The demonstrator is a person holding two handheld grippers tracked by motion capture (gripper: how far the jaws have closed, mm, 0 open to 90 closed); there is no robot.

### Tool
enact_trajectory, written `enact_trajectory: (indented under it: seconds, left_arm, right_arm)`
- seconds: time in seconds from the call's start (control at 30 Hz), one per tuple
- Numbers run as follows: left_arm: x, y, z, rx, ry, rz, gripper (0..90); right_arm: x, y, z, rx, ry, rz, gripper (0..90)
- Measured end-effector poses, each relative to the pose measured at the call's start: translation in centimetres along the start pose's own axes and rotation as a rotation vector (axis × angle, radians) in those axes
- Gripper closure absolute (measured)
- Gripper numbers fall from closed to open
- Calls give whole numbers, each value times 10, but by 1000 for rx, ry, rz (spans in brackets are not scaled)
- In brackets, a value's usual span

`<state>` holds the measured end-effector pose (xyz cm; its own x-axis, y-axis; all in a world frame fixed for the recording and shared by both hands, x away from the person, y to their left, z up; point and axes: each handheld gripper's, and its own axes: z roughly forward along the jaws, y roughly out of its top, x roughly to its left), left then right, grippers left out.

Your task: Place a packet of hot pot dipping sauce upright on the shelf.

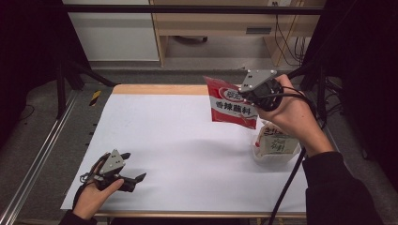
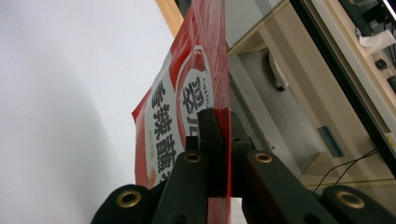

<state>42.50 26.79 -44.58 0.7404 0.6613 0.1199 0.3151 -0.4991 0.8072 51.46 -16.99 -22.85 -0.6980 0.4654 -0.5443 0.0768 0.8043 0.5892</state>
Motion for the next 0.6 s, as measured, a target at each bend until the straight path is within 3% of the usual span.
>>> enact_trajectory:
  seconds: [0.17,0.6]
  left_arm:
    - [-1,0,2,12,-6,6,65]
    - [-2,-3,6,38,-7,-1,65]
  right_arm:
    - [-7,-11,3,5,-8,31,895]
    - [-31,-33,14,-51,-61,121,896]
